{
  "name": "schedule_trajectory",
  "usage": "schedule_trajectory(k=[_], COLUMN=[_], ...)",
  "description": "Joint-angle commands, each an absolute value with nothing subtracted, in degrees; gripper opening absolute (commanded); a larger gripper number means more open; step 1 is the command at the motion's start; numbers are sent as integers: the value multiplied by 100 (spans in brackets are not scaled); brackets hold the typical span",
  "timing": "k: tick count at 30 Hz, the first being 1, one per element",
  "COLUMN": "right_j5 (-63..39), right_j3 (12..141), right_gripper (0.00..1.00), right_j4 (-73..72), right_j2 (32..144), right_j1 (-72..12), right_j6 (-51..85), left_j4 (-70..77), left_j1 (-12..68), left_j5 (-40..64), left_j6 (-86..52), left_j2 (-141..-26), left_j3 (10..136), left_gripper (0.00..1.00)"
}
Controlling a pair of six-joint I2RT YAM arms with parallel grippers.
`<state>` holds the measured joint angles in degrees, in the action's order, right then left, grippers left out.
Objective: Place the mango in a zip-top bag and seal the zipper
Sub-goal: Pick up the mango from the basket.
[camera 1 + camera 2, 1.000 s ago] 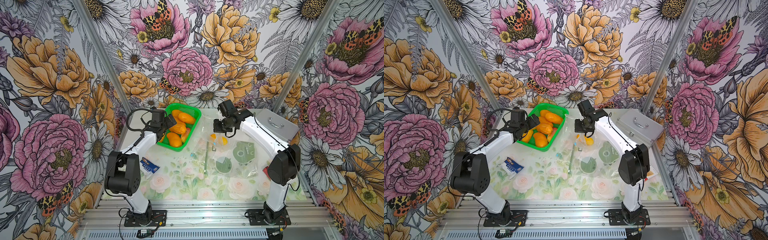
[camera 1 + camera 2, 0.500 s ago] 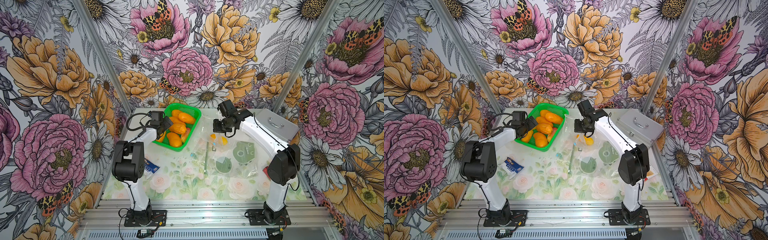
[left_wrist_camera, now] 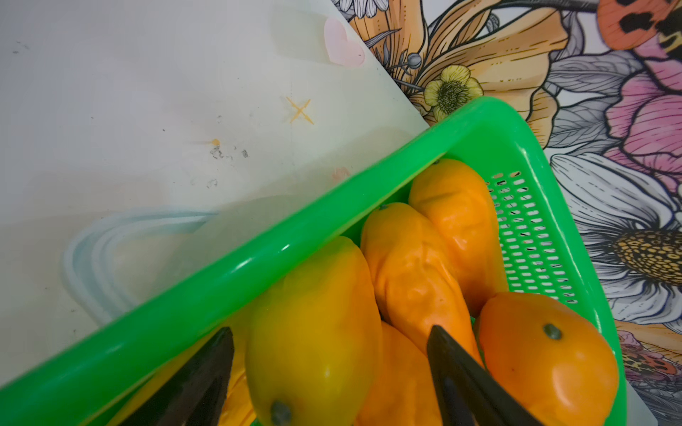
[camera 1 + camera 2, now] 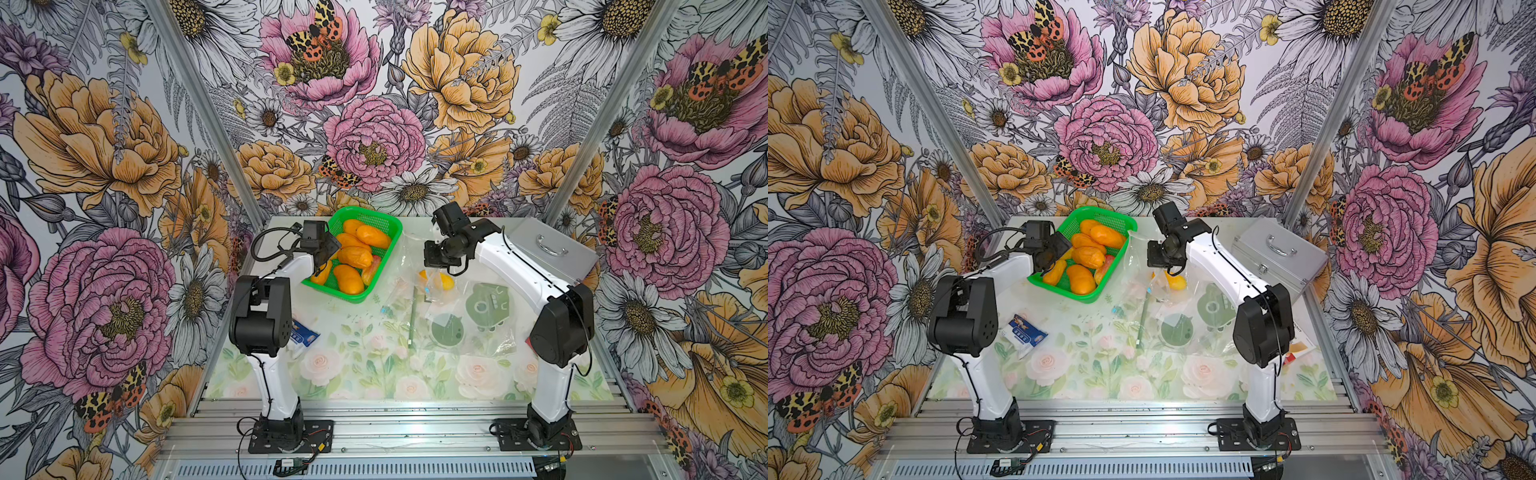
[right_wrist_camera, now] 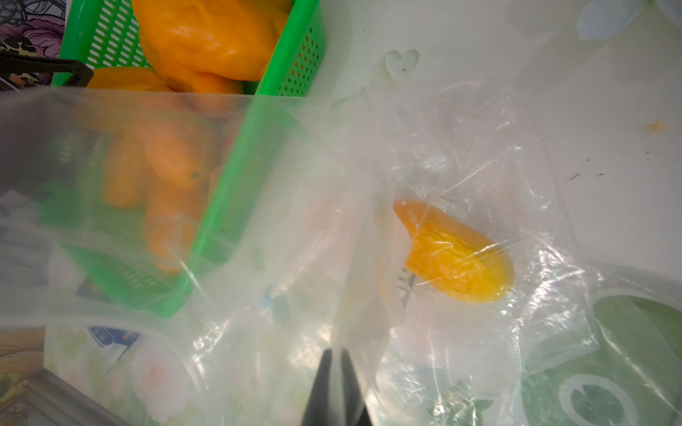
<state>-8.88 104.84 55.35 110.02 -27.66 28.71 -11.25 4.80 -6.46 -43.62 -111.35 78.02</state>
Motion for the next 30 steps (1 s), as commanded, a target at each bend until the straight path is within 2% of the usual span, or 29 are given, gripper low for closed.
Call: schedule_trajectory(k=[1,3,7,11,16,30], right_j5=[-940,-949,-967,-982,-984,-906], right_j3=[10679,10679,10679,10688,10679,10646], right_gripper=[0,0,0,0,0,0], right_j4=[5419,5414,5405,5406,5405,5388], right_j2=[11057,11065,11073,11070,11059,10971], right_j1=[-2737,-2738,-2733,-2735,-2737,-2735], right_j6=[2900,2900,2901,2905,2905,2887], left_j4=[-1021,-1020,-1002,-967,-861,-362], left_j1=[428,422,423,427,426,731], left_j5=[-737,-708,-677,-611,-546,-5], left_j6=[-4434,-4467,-4496,-4482,-4423,-3917], left_j2=[-11316,-11350,-11357,-11306,-11035,-9213], left_j3=[8006,8016,7976,7928,7741,6783], left_gripper=[77,72,55,49,35,24])
